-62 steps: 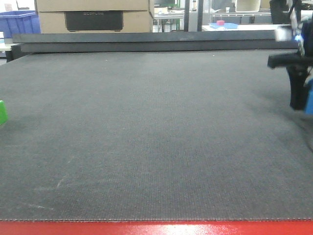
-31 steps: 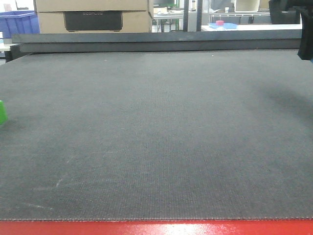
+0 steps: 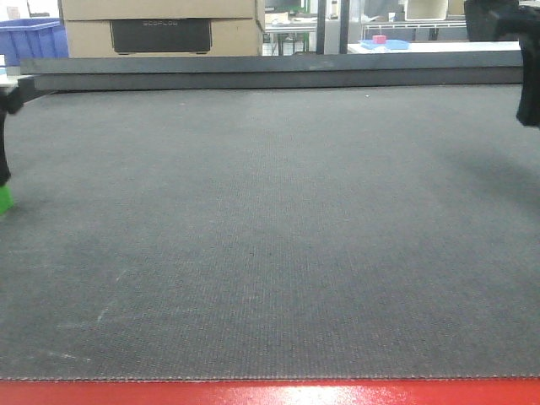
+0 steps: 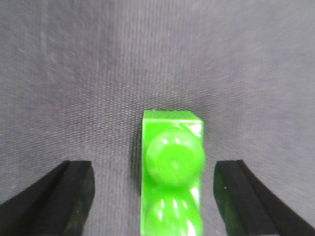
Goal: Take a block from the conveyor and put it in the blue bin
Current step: 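Lower the left gripper onto the green block and close it, then lift both held blocks up off the conveyor belt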
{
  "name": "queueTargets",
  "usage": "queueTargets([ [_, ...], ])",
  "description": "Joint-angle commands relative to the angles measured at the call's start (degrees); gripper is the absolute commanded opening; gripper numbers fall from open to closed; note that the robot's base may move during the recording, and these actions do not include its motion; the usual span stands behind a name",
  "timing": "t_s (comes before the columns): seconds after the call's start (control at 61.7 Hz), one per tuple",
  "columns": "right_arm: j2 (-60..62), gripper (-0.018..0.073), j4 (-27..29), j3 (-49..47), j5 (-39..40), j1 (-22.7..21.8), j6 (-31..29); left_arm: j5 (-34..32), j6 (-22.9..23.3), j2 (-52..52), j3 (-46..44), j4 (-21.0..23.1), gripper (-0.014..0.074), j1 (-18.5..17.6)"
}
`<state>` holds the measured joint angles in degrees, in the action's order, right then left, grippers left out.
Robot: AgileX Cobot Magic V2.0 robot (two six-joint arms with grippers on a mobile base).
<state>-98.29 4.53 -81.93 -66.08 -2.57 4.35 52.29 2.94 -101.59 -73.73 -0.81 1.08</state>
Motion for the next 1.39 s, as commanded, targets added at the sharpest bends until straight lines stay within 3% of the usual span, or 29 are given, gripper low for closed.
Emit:
queueTargets([
  [0.0, 0.62, -0.0167, 0.12, 1.15, 1.16, -0.01, -0.36, -0.62, -0.29, -1.06, -0.31, -0.02, 0.0411, -0.10],
  [0.308, 0.62, -0.0167, 0.12, 1.43, 2.05, -0.01, -0.36, -0.63, -1.47, -1.62, -0.20, -2.44, 0.0408, -1.52],
  [0.421, 0.62, -0.0167, 0.12, 1.43, 2.05, -0.01, -0.36, -1.21, -1.47, -1.62, -0.20, -2.59, 0.0362, -2.65],
  [0.583, 0.62, -0.0167, 0.12, 1.43, 1.69, -0.01, -0.36, -0.72, -0.66, -1.62, -0.20, -2.59, 0.0184, -2.96],
  [0.778, 0.97, -0.0167, 0.12, 1.43, 0.69, -0.01, -0.36, 0.34, 2.36, -1.62, -0.20, -3.13, -0.0114, -2.96],
  [0.956, 5.31, -0.0167, 0.12, 1.43, 3.28, -0.01, -0.36, 3.40, 2.05, -0.87, -0.31, -2.98, -0.0111, -2.96],
  [1.167, 12.32, -0.0167, 0.12, 1.43, 6.68, -0.01, -1.32, 3.36, -2.25, 4.67, 0.03, -0.84, -0.0111, -3.18],
  [1.28, 16.38, -0.0167, 0.12, 3.13, 10.31, -0.01, -4.35, -1.80, -7.32, 10.42, 2.59, 3.24, -0.0111, -3.18],
  [1.378, 19.69, -0.0167, 0.12, 6.34, 14.59, -0.01, -5.39, -7.59, -8.86, 15.05, 6.02, 5.38, -0.0111, -3.18],
])
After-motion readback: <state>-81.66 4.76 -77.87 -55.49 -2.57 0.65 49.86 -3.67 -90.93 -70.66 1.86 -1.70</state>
